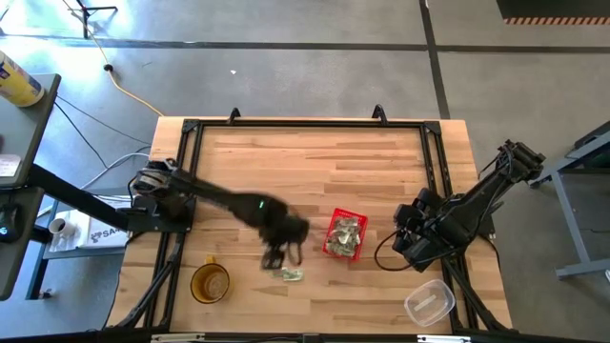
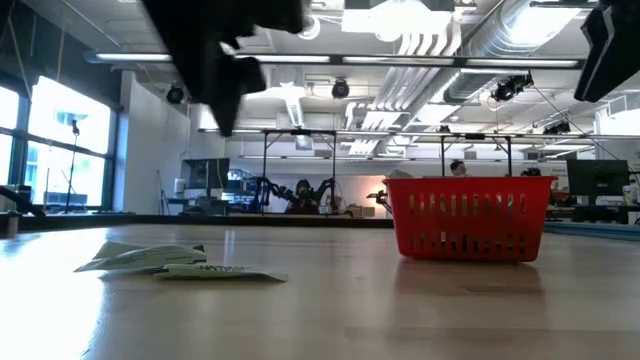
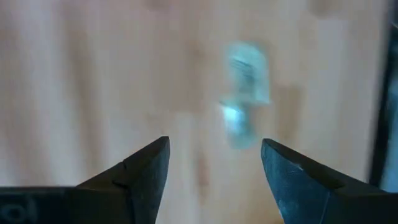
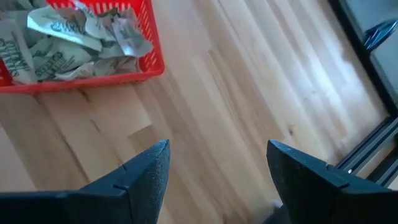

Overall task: Pick and place items into bin
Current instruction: Put the left light green stevia packet into the red bin, then put the light green stevia packet into the red bin

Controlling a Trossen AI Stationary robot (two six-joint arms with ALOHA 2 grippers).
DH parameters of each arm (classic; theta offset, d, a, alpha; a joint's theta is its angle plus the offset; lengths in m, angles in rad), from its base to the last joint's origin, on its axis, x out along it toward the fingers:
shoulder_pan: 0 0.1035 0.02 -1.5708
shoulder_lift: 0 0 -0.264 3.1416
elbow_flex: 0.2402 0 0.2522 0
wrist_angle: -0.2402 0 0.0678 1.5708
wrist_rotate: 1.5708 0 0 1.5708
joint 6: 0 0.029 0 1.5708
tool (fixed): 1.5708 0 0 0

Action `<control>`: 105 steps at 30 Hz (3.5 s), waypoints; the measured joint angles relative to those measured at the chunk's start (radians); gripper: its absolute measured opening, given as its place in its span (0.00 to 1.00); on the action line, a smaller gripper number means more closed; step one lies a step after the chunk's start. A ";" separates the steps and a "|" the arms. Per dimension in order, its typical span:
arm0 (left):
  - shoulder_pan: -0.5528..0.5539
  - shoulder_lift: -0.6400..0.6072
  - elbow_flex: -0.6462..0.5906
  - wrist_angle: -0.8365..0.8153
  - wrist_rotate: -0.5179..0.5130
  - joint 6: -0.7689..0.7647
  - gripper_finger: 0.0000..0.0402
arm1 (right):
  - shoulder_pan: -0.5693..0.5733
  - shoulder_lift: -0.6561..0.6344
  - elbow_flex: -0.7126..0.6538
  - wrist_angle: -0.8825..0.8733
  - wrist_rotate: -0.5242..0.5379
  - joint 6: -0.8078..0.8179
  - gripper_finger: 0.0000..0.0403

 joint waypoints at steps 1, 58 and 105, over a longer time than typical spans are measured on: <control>-0.034 -0.003 -0.029 0.031 0.017 -0.008 0.72 | -0.006 0.000 0.000 0.000 0.010 -0.008 0.64; 0.225 0.232 0.212 0.498 -0.039 -0.056 0.21 | -0.095 0.001 0.000 -0.064 0.064 -0.035 0.64; -0.075 0.089 -0.005 0.346 0.080 -0.090 0.85 | -0.095 0.000 0.000 -0.080 0.029 -0.110 0.64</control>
